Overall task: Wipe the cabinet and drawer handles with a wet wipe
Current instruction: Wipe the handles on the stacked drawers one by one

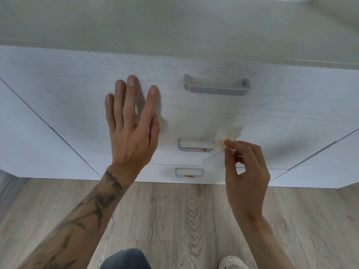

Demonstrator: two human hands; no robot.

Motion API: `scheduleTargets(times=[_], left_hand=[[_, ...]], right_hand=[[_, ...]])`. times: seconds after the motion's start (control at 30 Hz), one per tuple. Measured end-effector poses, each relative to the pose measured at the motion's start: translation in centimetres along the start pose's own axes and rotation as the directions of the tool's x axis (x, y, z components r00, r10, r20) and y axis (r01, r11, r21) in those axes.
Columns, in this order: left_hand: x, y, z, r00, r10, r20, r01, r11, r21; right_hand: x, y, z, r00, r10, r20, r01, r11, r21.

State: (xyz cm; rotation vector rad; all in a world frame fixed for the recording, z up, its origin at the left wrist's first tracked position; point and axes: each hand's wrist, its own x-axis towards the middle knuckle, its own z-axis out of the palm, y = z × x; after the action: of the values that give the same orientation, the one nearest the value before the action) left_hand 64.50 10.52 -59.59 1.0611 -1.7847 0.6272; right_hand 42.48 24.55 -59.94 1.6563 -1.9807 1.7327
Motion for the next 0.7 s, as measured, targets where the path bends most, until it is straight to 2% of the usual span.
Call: scheduleTargets(times=[0.2,0.37,0.5,0.7], left_hand=[[-0.8,-0.4,2.6,0.998,0.018,-0.064,-0.015,0.999,0.049],[-0.8,-0.8,4.0,0.989,0.049,-0.137,-0.036,0.995,0.091],[-0.8,-0.7,4.4,0.985,0.057,-0.161,-0.038,0.993,0.114],[-0.9,-0.7,4.6,0.982,0.067,-0.174,-0.043,0.990,0.137]], right_hand=[[-0.6,2.3,2.1,0.988,-0.037,0.153,0.043,0.998,-0.037],[-0.2,3.1,3.2,0.980,-0.180,0.089,0.190,0.975,-0.117],[-0.3,2.6,4.8,0.953,-0.273,0.131,0.287,0.952,-0.108],[-0.6,3.3,3.8,0.980,-0.189,0.061,0.195,0.974,-0.112]])
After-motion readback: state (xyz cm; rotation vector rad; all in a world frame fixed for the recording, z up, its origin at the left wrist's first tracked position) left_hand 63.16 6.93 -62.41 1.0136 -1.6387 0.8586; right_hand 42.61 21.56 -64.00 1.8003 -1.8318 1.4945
